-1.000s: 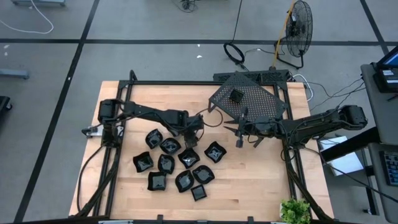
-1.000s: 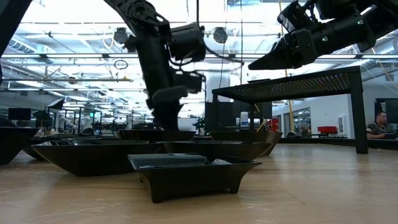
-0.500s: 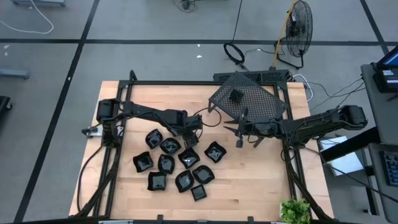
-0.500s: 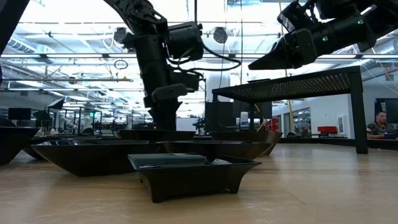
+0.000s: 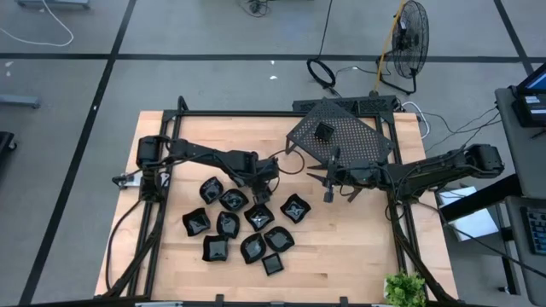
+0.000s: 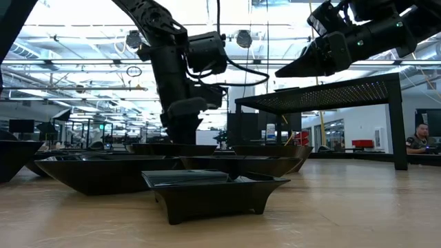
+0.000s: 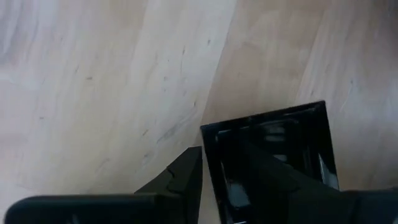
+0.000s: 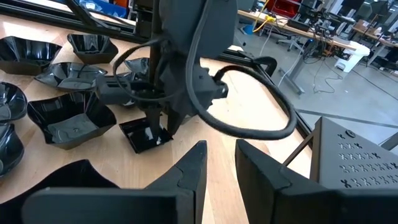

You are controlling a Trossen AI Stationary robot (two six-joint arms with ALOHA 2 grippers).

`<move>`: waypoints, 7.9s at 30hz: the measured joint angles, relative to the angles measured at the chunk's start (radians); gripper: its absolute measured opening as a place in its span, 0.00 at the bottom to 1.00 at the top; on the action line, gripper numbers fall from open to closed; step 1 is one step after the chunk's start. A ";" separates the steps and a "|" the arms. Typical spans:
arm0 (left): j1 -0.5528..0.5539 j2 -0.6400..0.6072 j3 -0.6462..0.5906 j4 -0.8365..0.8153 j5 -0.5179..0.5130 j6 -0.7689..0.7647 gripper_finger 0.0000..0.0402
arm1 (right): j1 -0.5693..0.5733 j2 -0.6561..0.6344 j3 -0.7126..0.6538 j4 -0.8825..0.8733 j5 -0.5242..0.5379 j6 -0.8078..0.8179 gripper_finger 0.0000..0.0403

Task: Pick & Place Mini shaped plates
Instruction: Stack the black square plate on the square black plate on the shelf

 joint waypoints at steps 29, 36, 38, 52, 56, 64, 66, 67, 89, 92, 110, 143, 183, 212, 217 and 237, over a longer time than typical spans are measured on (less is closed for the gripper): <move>-0.037 -0.278 0.139 0.209 -0.191 0.001 0.01 | 0.059 -0.411 -0.001 -0.248 0.009 -0.031 0.18; 0.083 -0.194 0.428 0.141 -0.147 0.003 0.01 | 0.060 -0.502 -0.001 -0.318 0.059 -0.028 0.18; 0.125 -0.153 0.491 0.150 -0.098 -0.019 0.01 | 0.060 -0.509 -0.001 -0.323 0.058 -0.028 0.18; 0.251 0.190 0.761 0.249 0.063 -0.106 0.01 | 0.060 -0.546 -0.001 -0.367 0.060 -0.045 0.18; 0.262 0.205 0.761 0.250 0.066 -0.131 0.01 | 0.060 -0.549 0.000 -0.370 0.059 -0.045 0.18; 0.258 0.223 0.761 0.276 0.074 -0.148 0.02 | 0.060 -0.549 0.000 -0.366 0.060 -0.045 0.18; 0.259 0.224 0.761 0.275 0.071 -0.149 0.01 | 0.060 -0.549 0.000 -0.365 0.059 -0.045 0.18; 0.258 0.224 0.761 0.275 0.069 -0.149 0.01 | 0.060 -0.549 0.000 -0.365 0.059 -0.045 0.18; 0.237 0.133 0.759 0.120 0.134 -0.029 0.20 | 0.059 -0.549 0.000 -0.391 0.059 -0.045 0.18; 0.216 0.031 0.764 -0.100 0.136 0.024 0.20 | 0.059 -0.550 0.000 -0.406 0.058 -0.045 0.18; -0.307 -0.325 0.159 -0.159 -0.011 -0.164 0.20 | 0.060 -0.482 0.000 -0.404 -0.154 0.026 0.19; -0.519 0.030 0.028 0.305 0.172 -0.394 0.45 | 0.060 -0.389 0.000 -0.305 -0.155 0.059 0.19; -0.506 0.091 0.124 0.147 0.240 -0.400 0.45 | 0.059 -0.389 0.000 -0.304 -0.154 0.060 0.19; -0.473 0.120 0.116 0.165 0.306 -0.367 0.45 | 0.059 -0.389 -0.001 -0.304 -0.154 0.057 0.19; -0.465 0.120 0.116 0.151 0.309 -0.358 0.41 | 0.060 -0.389 -0.001 -0.304 -0.154 0.056 0.19; -0.439 0.115 0.119 -0.013 0.355 -0.346 0.02 | 0.059 -0.389 -0.001 -0.304 -0.154 0.056 0.19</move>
